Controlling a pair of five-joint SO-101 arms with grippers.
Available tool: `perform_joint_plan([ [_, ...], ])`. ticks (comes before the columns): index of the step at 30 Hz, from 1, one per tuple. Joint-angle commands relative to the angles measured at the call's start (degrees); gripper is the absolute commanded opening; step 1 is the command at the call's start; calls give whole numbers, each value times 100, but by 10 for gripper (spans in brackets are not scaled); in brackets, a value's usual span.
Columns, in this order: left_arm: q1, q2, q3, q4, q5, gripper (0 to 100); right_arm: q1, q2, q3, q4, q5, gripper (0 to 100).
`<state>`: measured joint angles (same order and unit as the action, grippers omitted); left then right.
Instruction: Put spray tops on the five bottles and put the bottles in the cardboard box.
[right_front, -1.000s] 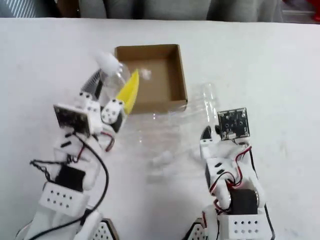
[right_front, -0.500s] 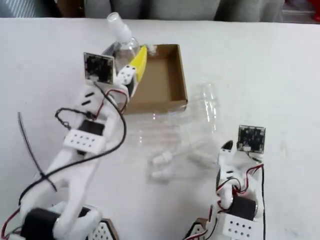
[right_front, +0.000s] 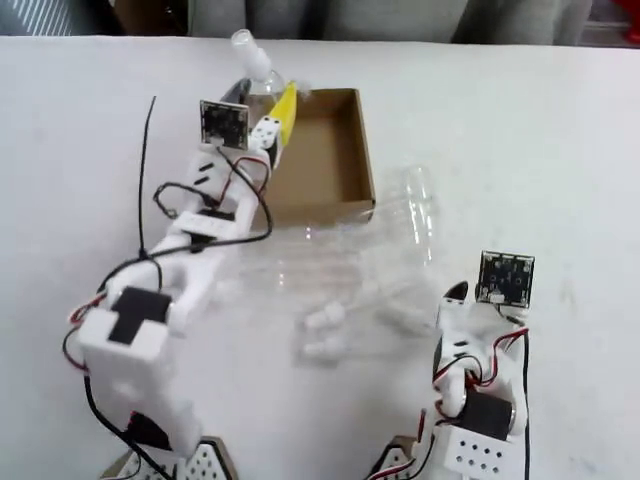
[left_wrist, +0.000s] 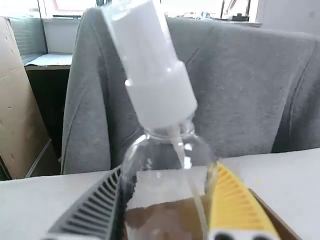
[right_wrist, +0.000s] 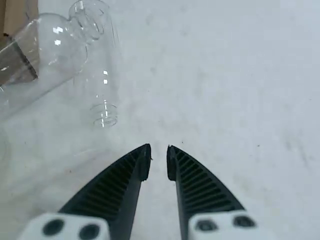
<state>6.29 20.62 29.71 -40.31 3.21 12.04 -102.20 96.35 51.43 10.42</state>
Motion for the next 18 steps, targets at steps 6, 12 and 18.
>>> perform_joint_plan([
  [6, -338, 1648, -2031, -185, -9, 23, 66, -13, 53, -136, 97, 38],
  [12, -400, 2369, -2743, -176, -18, 23, 57, -13, 53, -136, 97, 38],
  [18, -409, 2712, -3007, -167, -44, 23, -119, -13, 53, -22, 105, 38],
])
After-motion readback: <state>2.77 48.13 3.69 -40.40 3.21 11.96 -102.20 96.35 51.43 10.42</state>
